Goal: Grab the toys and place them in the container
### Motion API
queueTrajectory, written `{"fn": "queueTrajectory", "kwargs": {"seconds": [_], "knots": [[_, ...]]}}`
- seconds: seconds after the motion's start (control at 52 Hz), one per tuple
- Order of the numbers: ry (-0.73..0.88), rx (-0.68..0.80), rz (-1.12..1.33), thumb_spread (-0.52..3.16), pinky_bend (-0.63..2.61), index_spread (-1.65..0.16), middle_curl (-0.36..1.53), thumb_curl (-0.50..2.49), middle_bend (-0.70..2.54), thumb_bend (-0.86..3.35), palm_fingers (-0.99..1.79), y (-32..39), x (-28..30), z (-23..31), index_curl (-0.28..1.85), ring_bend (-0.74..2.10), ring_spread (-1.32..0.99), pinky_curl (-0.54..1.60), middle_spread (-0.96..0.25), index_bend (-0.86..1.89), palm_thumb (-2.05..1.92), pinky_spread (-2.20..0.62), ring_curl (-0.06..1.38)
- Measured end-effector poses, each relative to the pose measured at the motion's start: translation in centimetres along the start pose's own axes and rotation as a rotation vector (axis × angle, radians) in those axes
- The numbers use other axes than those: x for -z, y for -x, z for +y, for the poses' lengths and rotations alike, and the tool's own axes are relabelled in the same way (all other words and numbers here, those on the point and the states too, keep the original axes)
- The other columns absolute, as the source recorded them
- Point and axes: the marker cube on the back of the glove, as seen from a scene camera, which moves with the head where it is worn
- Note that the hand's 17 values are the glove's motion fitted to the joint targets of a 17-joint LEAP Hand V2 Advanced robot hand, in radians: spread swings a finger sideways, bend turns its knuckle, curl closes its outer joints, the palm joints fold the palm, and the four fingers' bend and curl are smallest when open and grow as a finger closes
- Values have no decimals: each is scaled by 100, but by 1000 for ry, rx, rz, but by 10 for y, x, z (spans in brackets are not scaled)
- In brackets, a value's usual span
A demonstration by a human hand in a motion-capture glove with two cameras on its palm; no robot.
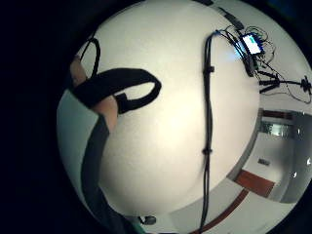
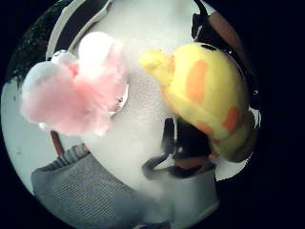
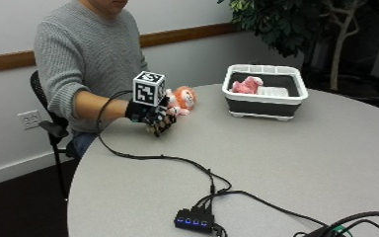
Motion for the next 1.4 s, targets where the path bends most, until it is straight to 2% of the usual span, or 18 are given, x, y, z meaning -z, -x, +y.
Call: {"fn": "queueTrajectory", "kwargs": {"seconds": [0.096, 0.25, 0.384, 0.538, 0.692, 0.807, 0.903, 1.018, 1.095, 1.114, 1.172, 1.211, 1.364, 1.403], "knots": [[-16, -25, -46, 143, 100, -35, 57, 38, 81, 7, 67, -14, 46, -17, 18, 120, -42, 33, -27, 15, 27, -33, 49], [-178, -64, -125, 139, 98, -35, 59, 42, 81, 9, 67, -58, 167, -49, 20, 118, -43, 33, -28, 18, 36, -34, 48], [-250, -59, -128, 132, 95, -35, 61, 47, 80, 10, 70, -64, 220, -72, 23, 115, -44, 33, -27, 19, 44, -34, 48], [-238, -11, -227, 127, 94, -35, 63, 51, 80, 8, 72, -29, 231, -124, 26, 114, -45, 32, -28, 19, 47, -34, 48], [-227, 130, -303, 125, 92, -35, 66, 53, 79, 5, 72, 68, 223, -195, 28, 114, -45, 33, -27, 18, 48, -34, 48], [-215, 228, -254, 130, 89, -35, 66, 51, 78, 2, 70, 153, 225, -241, 29, 114, -45, 32, -27, 18, 45, -32, 49], [-227, 279, -141, 133, 88, -35, 67, 50, 78, 1, 68, 197, 228, -268, 30, 114, -45, 32, -27, 17, 43, -32, 49], [-223, 290, -79, 136, 88, -36, 67, 49, 76, 0, 66, 208, 229, -286, 30, 114, -45, 32, -27, 16, 42, -31, 48], [-228, 63, 63, 138, 88, -36, 67, 48, 75, -1, 66, 194, 225, -302, 31, 114, -45, 32, -27, 17, 42, -30, 48], [-224, 54, 63, 138, 88, -36, 67, 48, 75, -1, 65, 193, 224, -304, 31, 114, -45, 32, -27, 16, 41, -30, 48], [-202, 191, -79, 139, 88, -36, 68, 47, 75, -1, 65, 202, 224, -302, 30, 114, -45, 32, -27, 15, 41, -30, 48], [-190, 232, -109, 140, 88, -36, 67, 47, 73, -1, 63, 201, 222, -302, 31, 115, -44, 33, -27, 16, 41, -30, 49], [-192, 217, -140, 141, 102, -36, 59, 43, 45, -3, 19, 186, 220, -297, 33, 103, -40, 38, -27, 14, 30, -20, 47], [-196, 210, -146, 140, 104, -36, 57, 42, 42, -3, 16, 185, 221, -294, 32, 101, -39, 38, -27, 14, 27, -17, 46]]}}
